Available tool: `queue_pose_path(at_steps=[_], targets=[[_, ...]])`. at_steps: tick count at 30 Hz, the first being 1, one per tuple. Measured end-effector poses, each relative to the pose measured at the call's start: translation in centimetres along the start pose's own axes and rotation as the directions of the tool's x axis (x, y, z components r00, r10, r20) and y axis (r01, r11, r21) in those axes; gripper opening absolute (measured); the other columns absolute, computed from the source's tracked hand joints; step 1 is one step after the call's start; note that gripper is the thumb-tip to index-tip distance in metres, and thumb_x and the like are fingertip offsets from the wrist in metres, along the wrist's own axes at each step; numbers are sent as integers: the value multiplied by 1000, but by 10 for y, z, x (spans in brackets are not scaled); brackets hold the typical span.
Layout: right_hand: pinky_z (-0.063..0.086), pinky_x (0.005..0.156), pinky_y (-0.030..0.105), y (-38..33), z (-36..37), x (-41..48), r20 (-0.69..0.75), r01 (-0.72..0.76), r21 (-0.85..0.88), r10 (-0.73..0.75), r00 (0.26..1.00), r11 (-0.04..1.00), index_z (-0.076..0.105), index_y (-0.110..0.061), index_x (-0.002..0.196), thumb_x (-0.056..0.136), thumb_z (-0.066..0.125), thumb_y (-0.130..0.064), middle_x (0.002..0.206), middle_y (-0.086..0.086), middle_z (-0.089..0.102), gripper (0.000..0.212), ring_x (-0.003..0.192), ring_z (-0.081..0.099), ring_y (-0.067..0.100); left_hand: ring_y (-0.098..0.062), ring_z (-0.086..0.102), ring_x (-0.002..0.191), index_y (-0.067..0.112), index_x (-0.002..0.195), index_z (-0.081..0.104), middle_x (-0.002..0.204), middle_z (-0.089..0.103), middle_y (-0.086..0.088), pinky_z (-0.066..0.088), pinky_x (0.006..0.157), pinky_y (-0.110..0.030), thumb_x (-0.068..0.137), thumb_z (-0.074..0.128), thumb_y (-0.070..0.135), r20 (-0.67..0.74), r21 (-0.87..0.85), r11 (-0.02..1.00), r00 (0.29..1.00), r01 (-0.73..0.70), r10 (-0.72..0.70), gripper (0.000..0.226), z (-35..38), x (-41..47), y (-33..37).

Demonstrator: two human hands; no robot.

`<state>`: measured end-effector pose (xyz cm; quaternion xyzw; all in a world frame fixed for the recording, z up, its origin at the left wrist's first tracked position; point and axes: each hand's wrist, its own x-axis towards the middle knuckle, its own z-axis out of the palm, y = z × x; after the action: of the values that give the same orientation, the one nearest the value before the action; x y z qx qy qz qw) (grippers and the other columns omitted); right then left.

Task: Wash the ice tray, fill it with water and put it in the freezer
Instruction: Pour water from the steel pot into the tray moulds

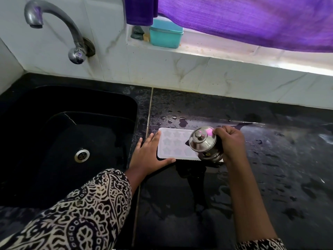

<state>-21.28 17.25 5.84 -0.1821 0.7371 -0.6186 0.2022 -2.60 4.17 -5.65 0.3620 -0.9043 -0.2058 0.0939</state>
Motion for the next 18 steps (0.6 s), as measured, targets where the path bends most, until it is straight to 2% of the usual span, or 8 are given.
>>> queue_pose_path(at_steps=[3, 5, 8, 12, 16, 18], targets=[[34, 43, 17, 2, -7, 4, -23, -61, 96, 63, 998, 994, 45, -13, 54, 77, 60, 0, 49, 0, 40, 30, 46, 36, 12, -6, 6, 149, 24, 156, 2, 162, 16, 7, 0, 121, -39, 67, 39, 90, 2, 7, 1000, 1000, 0, 0, 118, -1, 0, 1], [35, 44, 17, 4, -11, 6, -31, -90, 133, 95, 995, 987, 48, -11, 59, 76, 59, -1, 51, 0, 43, 22, 45, 39, 10, -6, 6, 149, 23, 156, 2, 162, 16, 7, 0, 121, -39, 68, 41, 90, -1, 8, 1000, 1000, -1, 1, 117, -1, -1, 1], [34, 45, 18, 6, -18, 8, -46, -103, 176, 112, 993, 979, 48, -11, 60, 76, 58, -1, 46, -4, 43, 22, 43, 38, 10, -6, 7, 149, 23, 156, 2, 162, 18, 7, 0, 121, -38, 67, 40, 90, -1, 12, 1000, 1000, 1, -1, 117, -1, 0, 1], [33, 44, 18, 6, -24, 7, -58, -58, 90, 63, 996, 994, 44, -16, 55, 75, 61, -5, 43, -7, 42, 29, 40, 38, 8, -6, 7, 149, 24, 156, 2, 162, 18, 7, 0, 121, -38, 67, 40, 90, -5, 8, 1000, 1000, 3, -3, 117, 0, 0, 1], [30, 49, 23, 6, -27, 5, -60, 27, -28, -29, 998, 999, 44, -15, 55, 72, 63, -10, 55, 8, 37, 26, 51, 33, 15, -7, 8, 149, 24, 156, 2, 162, 18, 7, 0, 121, -39, 66, 38, 91, -3, 7, 1000, 1000, 0, 0, 118, 0, 0, 0], [29, 49, 23, 4, -28, 4, -53, 59, -73, -63, 997, 996, 45, -12, 57, 74, 62, -8, 56, 9, 36, 25, 50, 31, 15, -7, 7, 149, 24, 156, 2, 162, 18, 7, 0, 121, -39, 65, 37, 91, 2, 10, 1000, 1000, -2, 2, 118, -1, 0, 1]])
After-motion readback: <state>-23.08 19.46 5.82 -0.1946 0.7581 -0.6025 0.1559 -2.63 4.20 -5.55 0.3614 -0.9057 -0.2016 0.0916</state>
